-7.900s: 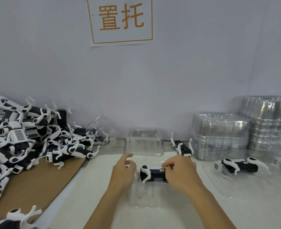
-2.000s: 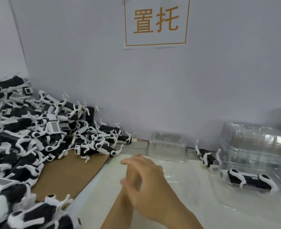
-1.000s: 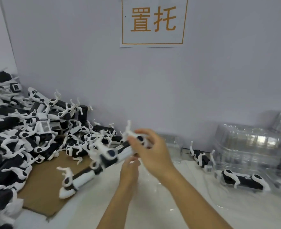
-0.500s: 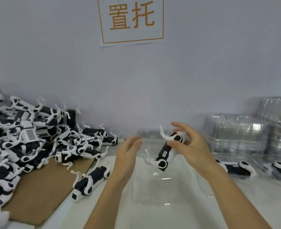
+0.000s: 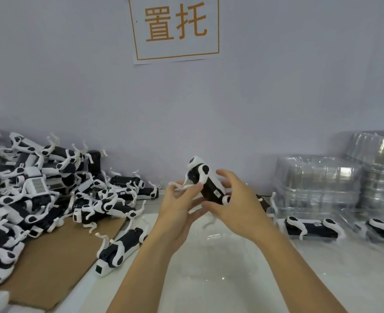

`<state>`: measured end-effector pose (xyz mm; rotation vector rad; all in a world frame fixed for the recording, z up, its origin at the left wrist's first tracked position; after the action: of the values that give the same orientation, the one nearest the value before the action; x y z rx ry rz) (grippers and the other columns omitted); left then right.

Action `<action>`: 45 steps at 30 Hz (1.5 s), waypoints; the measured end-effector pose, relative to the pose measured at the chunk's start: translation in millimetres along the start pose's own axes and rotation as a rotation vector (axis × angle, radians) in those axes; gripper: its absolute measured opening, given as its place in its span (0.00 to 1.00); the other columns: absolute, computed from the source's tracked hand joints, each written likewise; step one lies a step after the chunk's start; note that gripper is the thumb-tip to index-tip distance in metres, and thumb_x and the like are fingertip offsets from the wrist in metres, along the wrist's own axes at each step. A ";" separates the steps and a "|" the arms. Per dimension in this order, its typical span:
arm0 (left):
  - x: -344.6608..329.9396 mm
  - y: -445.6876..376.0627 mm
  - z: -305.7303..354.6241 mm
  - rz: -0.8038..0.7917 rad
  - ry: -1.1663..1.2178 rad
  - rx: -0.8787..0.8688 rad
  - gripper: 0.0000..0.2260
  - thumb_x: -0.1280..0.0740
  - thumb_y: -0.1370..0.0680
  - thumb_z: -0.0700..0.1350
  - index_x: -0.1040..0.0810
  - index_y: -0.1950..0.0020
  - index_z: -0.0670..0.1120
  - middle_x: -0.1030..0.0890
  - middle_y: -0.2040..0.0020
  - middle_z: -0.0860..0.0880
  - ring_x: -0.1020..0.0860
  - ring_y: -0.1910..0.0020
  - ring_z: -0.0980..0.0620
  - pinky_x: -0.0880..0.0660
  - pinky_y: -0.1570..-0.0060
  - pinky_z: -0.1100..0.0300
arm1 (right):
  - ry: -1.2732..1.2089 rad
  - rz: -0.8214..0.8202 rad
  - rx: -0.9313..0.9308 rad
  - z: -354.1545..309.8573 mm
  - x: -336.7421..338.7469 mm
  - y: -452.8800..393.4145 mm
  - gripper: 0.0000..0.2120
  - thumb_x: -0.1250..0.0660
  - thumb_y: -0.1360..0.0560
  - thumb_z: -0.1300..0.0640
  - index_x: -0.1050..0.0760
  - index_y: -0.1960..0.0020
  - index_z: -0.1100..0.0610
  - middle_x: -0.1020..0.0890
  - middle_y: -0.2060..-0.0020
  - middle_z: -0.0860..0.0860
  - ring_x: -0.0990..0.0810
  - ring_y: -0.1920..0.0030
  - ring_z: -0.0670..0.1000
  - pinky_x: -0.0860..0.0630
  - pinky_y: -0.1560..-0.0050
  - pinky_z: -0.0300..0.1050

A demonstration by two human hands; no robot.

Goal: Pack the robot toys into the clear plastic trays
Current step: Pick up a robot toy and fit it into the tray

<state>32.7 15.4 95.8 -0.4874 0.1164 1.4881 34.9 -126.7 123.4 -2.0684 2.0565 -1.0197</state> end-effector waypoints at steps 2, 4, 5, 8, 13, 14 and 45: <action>-3.7 1.3 -0.8 -0.011 -0.042 0.001 0.20 0.25 0.26 0.44 0.30 0.40 0.42 0.16 0.44 0.41 0.17 0.43 0.43 0.20 0.45 0.51 | 0.066 0.084 0.004 3.1 4.6 -0.9 0.23 0.25 0.28 0.56 0.28 0.36 0.47 0.20 0.47 0.42 0.22 0.46 0.44 0.25 0.49 0.38; 4.1 2.6 1.2 0.017 -0.199 -0.023 0.25 0.22 0.31 0.50 0.26 0.39 0.44 0.16 0.44 0.44 0.18 0.42 0.47 0.23 0.41 0.52 | 0.122 0.171 -0.003 7.8 15.3 -1.3 0.19 0.27 0.28 0.61 0.25 0.40 0.48 0.19 0.50 0.42 0.21 0.47 0.48 0.23 0.49 0.44; 11.2 2.0 2.9 0.045 -0.299 -0.049 0.21 0.24 0.31 0.50 0.23 0.40 0.47 0.16 0.45 0.48 0.19 0.42 0.51 0.24 0.41 0.55 | 0.155 0.196 -0.004 10.5 21.6 -2.0 0.18 0.27 0.28 0.62 0.24 0.41 0.48 0.19 0.51 0.43 0.20 0.48 0.49 0.23 0.48 0.48; 39.7 -1.6 -6.7 0.170 -0.516 -0.075 0.11 0.34 0.21 0.38 0.21 0.44 0.53 0.18 0.47 0.58 0.22 0.41 0.57 0.29 0.46 0.64 | 0.258 0.180 -0.008 20.3 36.1 -4.6 0.22 0.29 0.28 0.65 0.23 0.38 0.49 0.19 0.47 0.46 0.21 0.46 0.51 0.26 0.47 0.47; 69.8 3.5 -78.9 0.257 -0.456 0.286 0.18 0.39 0.20 0.37 0.27 0.33 0.53 0.25 0.40 0.51 0.25 0.46 0.50 0.29 0.55 0.59 | 0.367 0.025 -0.010 31.3 24.6 -3.0 0.24 0.31 0.26 0.65 0.24 0.34 0.47 0.22 0.41 0.45 0.25 0.39 0.50 0.29 0.41 0.46; 72.0 4.3 -86.5 0.263 -0.393 0.323 0.16 0.38 0.20 0.38 0.25 0.34 0.52 0.23 0.43 0.49 0.24 0.50 0.49 0.29 0.57 0.59 | 0.416 -0.007 -0.005 32.3 18.2 -2.0 0.24 0.31 0.26 0.64 0.24 0.34 0.46 0.22 0.41 0.45 0.26 0.38 0.50 0.29 0.40 0.47; 82.0 3.8 -77.8 0.327 -0.616 0.426 0.12 0.36 0.25 0.37 0.27 0.47 0.52 0.20 0.54 0.43 0.25 0.64 0.48 0.32 0.69 0.61 | 0.290 -0.276 -0.219 69.4 -29.1 17.5 0.17 0.22 0.30 0.58 0.18 0.43 0.47 0.20 0.45 0.44 0.24 0.51 0.40 0.29 0.56 0.30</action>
<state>54.1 61.7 -5.1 0.3563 0.0226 1.8103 55.6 -130.4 49.0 -2.5026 2.1365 -1.2505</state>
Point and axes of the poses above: each hand's wrist, its own y-axis away from the middle knuckle, its own x-axis out of the back of the hand, z = x × y, the point moved 8 cm from there along -y, towards the middle knuckle
